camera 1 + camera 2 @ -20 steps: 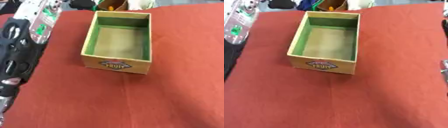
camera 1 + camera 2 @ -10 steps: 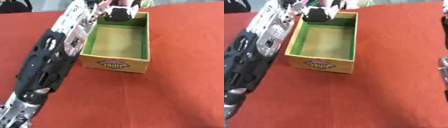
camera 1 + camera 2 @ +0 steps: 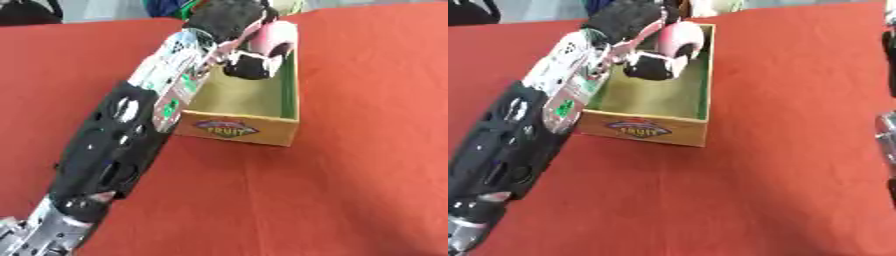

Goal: Pick up objects on the table and place them in the box.

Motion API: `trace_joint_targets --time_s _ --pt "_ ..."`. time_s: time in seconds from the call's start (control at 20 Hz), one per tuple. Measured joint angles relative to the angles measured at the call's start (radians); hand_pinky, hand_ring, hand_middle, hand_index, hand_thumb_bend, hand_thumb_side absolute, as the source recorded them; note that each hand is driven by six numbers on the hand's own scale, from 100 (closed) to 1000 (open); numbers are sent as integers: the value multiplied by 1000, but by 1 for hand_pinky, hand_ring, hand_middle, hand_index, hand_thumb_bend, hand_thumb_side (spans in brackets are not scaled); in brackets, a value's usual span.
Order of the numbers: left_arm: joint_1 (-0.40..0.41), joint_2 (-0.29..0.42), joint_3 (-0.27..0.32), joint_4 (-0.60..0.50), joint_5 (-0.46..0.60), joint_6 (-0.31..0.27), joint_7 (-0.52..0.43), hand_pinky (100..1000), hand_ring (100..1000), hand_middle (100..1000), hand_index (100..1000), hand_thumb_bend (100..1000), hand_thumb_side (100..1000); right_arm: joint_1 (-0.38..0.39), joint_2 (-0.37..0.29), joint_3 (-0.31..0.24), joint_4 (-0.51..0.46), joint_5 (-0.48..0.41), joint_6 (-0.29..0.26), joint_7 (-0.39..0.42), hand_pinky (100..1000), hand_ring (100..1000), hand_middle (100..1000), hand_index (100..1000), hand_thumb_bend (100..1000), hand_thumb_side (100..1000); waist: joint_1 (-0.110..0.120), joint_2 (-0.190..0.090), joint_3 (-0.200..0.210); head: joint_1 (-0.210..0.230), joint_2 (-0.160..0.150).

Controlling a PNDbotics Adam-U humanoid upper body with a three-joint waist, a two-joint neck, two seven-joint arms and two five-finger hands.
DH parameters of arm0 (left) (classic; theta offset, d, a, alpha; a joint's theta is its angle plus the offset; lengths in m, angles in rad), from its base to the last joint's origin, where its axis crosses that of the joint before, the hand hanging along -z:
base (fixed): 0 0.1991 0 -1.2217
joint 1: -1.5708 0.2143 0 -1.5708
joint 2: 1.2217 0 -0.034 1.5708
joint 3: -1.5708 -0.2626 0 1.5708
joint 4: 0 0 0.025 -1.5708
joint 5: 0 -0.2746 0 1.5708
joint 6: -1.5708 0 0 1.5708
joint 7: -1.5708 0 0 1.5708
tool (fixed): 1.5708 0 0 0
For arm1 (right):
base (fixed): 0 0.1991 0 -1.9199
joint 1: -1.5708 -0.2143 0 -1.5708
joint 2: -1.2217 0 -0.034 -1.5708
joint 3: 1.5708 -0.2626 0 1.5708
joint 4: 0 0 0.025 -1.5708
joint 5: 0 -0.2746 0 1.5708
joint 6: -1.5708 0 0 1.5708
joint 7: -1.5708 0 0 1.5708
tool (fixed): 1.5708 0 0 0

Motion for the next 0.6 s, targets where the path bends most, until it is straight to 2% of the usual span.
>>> trace_joint_targets --time_s 0.4,0.6 --pt "3 -8 2 78 -34 -1 -34 490 543 515 647 100 402 0 1 0 0 0 1 1 546 645 608 794 100 582 2 5 -5 2 -8" --pt "5 -17 15 125 -36 11 -23 529 591 552 726 100 480 0 1 0 0 0 3 2 546 644 607 793 100 580 3 7 -10 2 -9"
